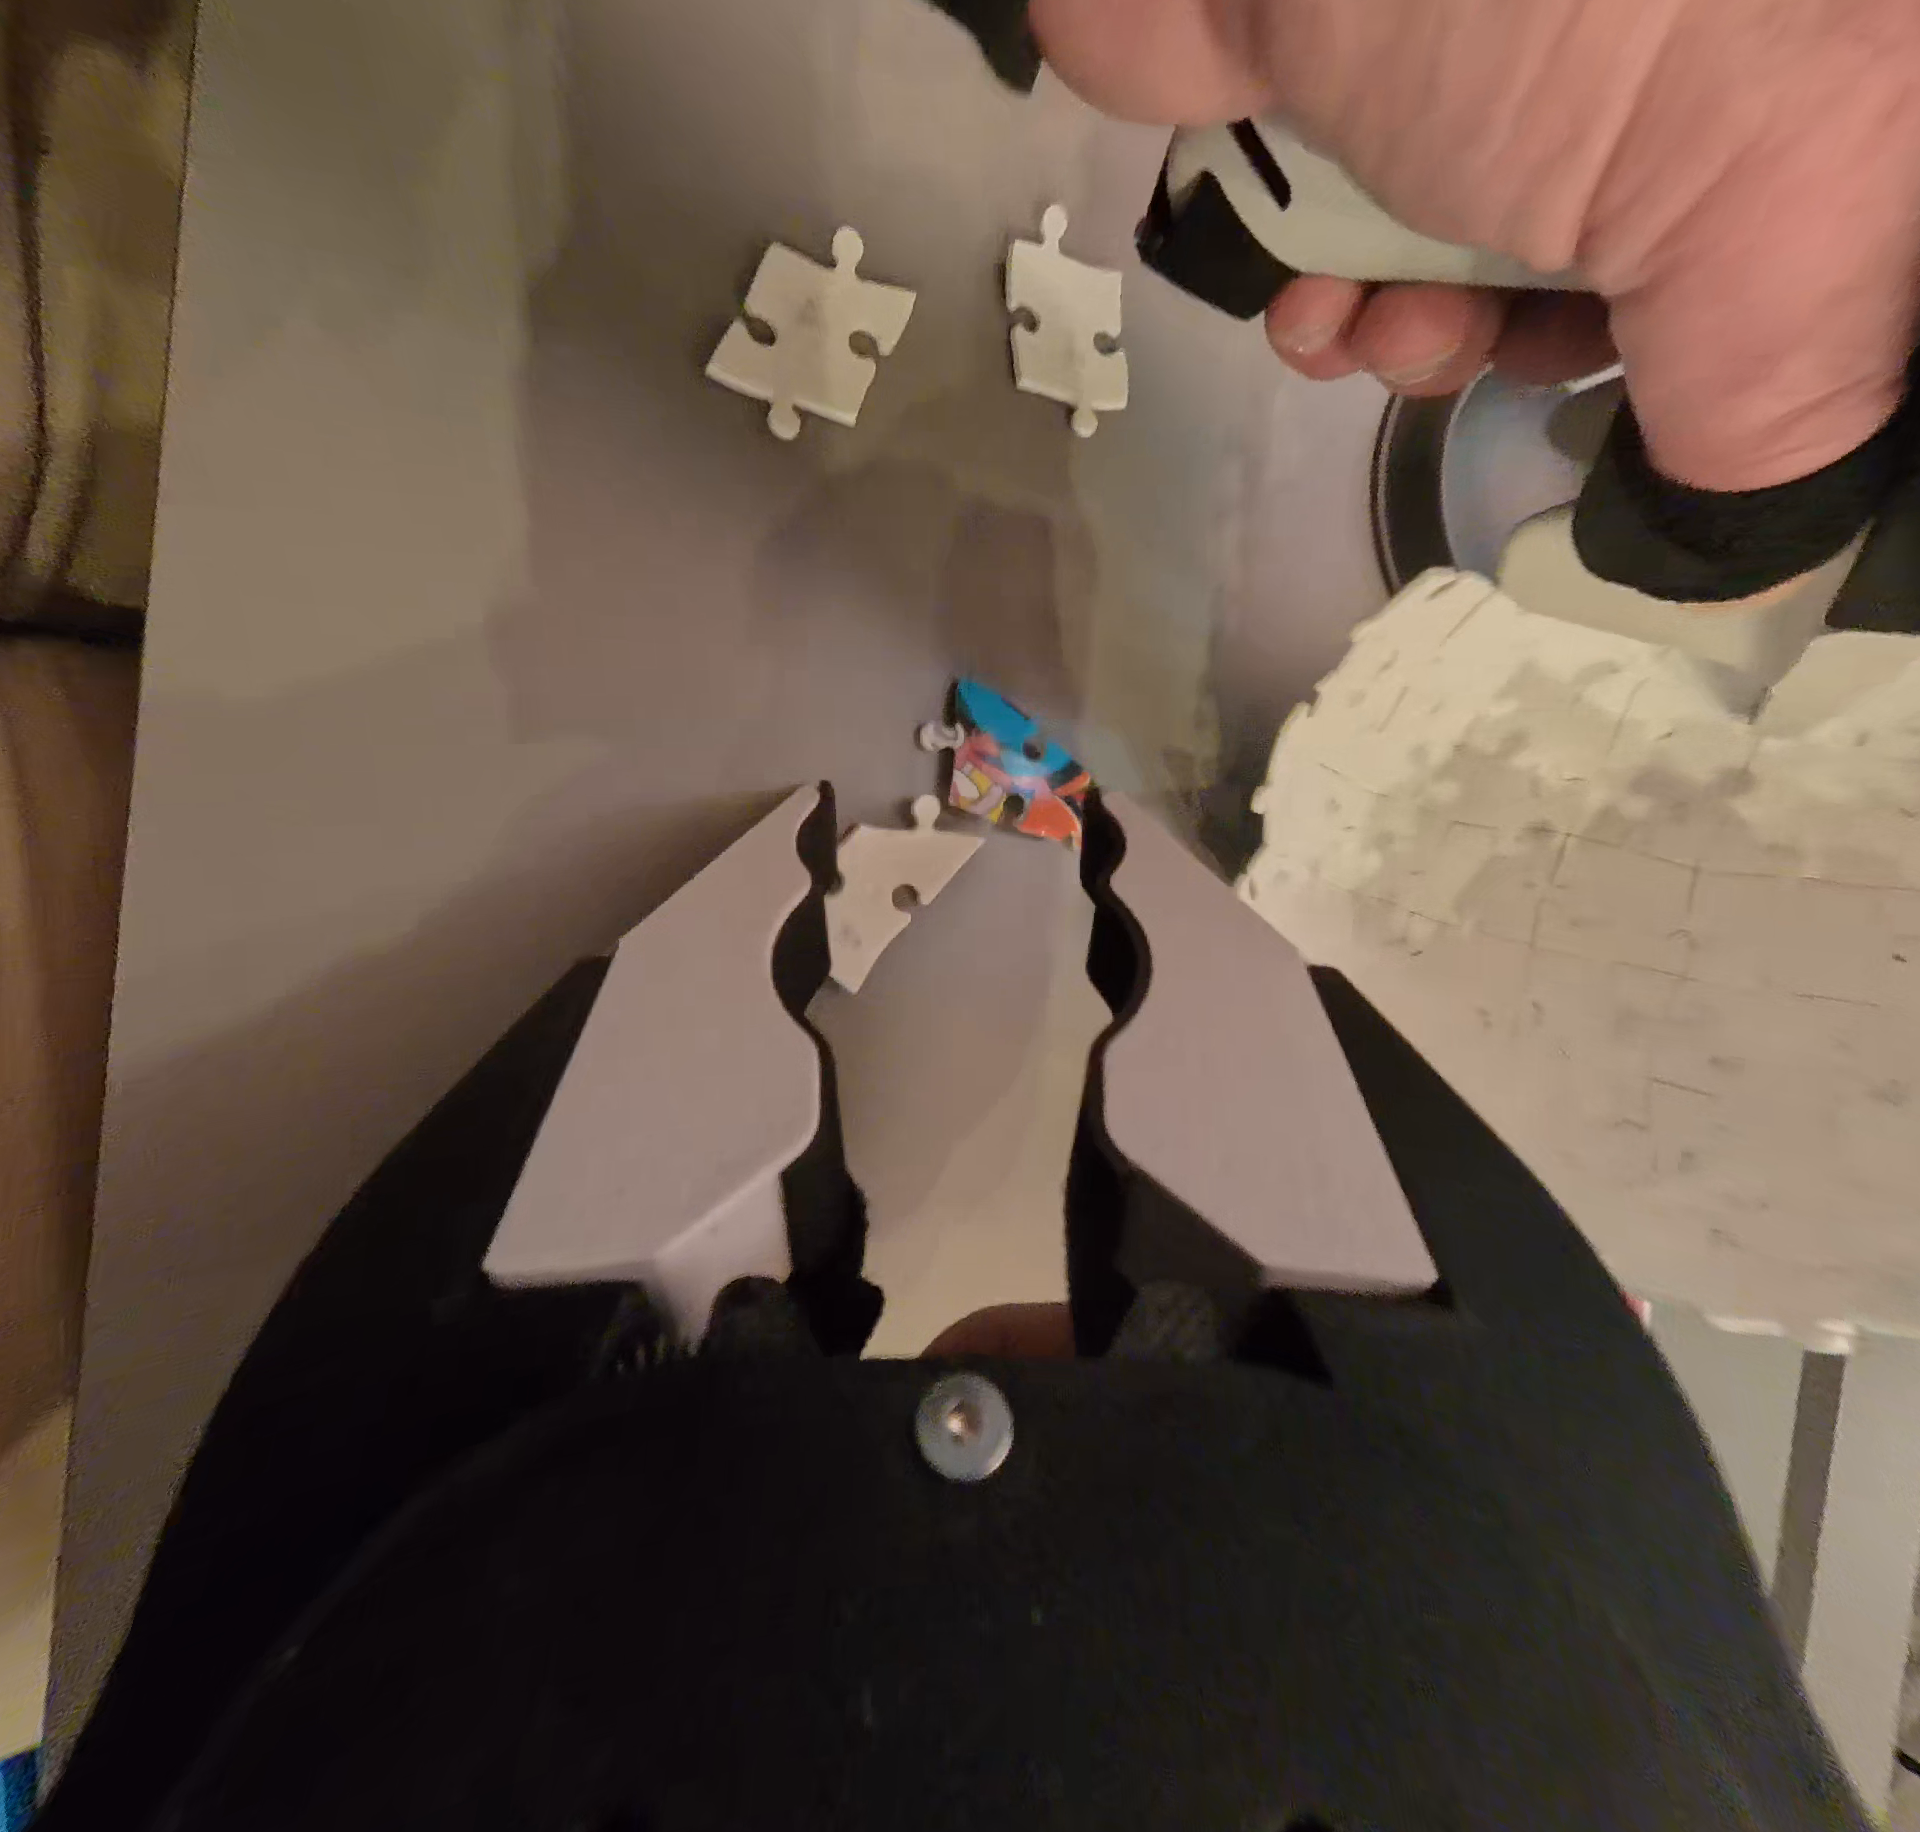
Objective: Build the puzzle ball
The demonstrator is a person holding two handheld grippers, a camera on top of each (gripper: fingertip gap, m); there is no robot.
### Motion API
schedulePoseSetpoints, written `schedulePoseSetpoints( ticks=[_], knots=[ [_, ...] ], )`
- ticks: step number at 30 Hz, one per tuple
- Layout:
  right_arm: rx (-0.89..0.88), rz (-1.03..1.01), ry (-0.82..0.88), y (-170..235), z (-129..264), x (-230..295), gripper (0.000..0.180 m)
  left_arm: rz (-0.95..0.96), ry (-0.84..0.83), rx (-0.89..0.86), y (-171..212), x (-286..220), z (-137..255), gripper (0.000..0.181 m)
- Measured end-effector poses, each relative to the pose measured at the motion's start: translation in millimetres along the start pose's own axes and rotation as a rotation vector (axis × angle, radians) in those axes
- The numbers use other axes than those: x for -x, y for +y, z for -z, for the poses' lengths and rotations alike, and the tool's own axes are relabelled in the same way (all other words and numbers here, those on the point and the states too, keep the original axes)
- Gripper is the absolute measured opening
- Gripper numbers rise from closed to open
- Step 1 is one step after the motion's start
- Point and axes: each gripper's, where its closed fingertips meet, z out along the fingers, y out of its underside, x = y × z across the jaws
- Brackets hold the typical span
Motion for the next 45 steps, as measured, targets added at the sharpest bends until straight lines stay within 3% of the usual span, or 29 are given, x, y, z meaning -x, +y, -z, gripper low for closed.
schedulePoseSetpoints(
  ticks=[1, 9, 15, 18, 25, 27, 34, 39, 45],
  knots=[
    [-0.002, -0.014, -0.006, -2, -2, -1, 0.045, 0.004, -0.005, -0.003, 0, 3, 1, 0.003],
    [0.005, -0.273, -0.111, 0, -13, -8, 0.037, 0.035, -0.022, -0.018, -1, 18, 6, 0.004],
    [-0.086, -0.381, -0.149, 3, -13, -7, 0.033, 0.034, -0.021, -0.025, -1, 20, 6, 0.004],
    [-0.071, -0.438, -0.161, 3, -10, -5, 0.026, 0.035, -0.020, -0.026, -1, 21, 7, 0.004],
    [-0.007, -0.637, -0.195, 5, 3, 10, 0.025, 0.041, -0.024, -0.031, 0, 23, 8, 0.004],
    [-0.026, -0.608, -0.220, 0, 5, 19, 0.037, 0.042, -0.023, -0.031, 0, 22, 8, 0.004],
    [0.012, -0.181, -0.121, 10, 3, 10, 0.036, 0.036, -0.014, -0.029, 1, 16, 5, 0.004],
    [-0.013, -0.135, -0.182, 9, -4, 7, 0.018, 0.030, -0.020, -0.034, -1, 17, 8, 0.004],
    [-0.071, -0.222, -0.193, 4, -4, 4, 0.011, 0.030, -0.023, -0.032, -1, 18, 8, 0.004]
  ],
)
